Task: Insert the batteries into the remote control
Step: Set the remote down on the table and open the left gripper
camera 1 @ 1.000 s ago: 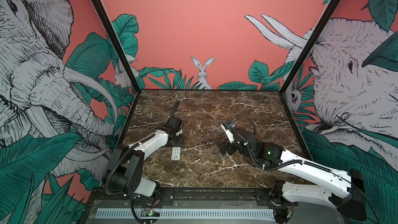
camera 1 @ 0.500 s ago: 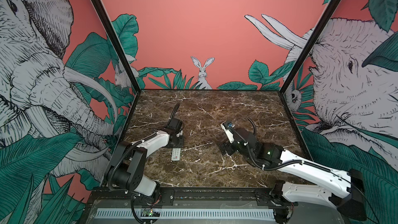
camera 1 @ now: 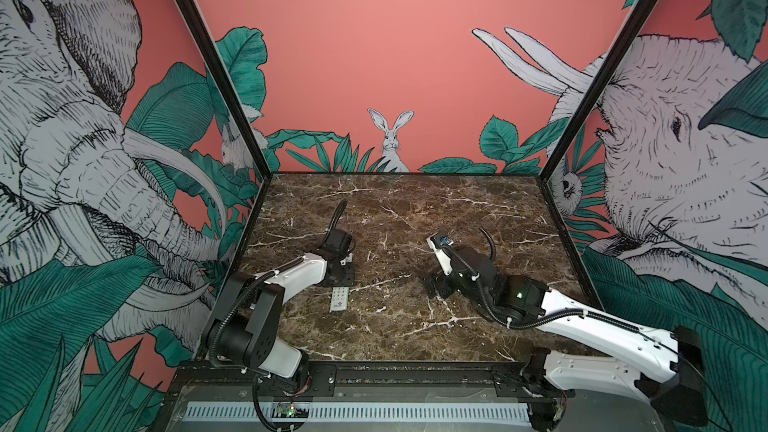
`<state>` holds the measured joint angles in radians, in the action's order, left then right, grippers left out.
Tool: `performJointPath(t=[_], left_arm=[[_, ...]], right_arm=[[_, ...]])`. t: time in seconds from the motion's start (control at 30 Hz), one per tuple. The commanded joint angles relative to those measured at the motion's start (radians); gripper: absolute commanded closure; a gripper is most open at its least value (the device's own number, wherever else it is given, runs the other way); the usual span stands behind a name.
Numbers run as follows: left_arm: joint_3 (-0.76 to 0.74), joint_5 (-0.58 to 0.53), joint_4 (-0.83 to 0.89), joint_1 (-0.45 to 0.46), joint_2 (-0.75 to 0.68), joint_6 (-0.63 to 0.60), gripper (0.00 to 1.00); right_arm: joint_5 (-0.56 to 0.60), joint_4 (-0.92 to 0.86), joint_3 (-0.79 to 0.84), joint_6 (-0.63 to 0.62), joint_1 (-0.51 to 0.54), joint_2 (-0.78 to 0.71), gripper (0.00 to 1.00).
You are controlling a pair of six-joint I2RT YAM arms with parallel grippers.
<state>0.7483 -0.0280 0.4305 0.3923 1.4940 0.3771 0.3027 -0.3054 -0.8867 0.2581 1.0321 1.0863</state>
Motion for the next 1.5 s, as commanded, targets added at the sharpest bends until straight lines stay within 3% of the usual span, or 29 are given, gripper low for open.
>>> performJointPath(t=[0.0, 0.9, 1.3, 1.47], left_arm=[[-0.03, -0.007, -0.012, 0.004, 0.015, 0.019, 0.66], [-0.043, -0.013, -0.021, 0.004, 0.023, 0.042, 0.59], [-0.05, 0.005, -0.024, 0.003, -0.004, 0.049, 0.4], [-0.044, 0.004, -0.004, 0.003, -0.038, 0.043, 0.26]], right_arm=[[0.018, 0.014, 0.005, 0.001, -0.004, -0.016, 0.01], [0.039, 0.011, 0.016, -0.022, -0.003, -0.047, 0.01], [0.055, -0.037, -0.016, -0.025, -0.004, -0.049, 0.01], [0.064, -0.057, -0.029, -0.021, -0.004, -0.037, 0.01]])
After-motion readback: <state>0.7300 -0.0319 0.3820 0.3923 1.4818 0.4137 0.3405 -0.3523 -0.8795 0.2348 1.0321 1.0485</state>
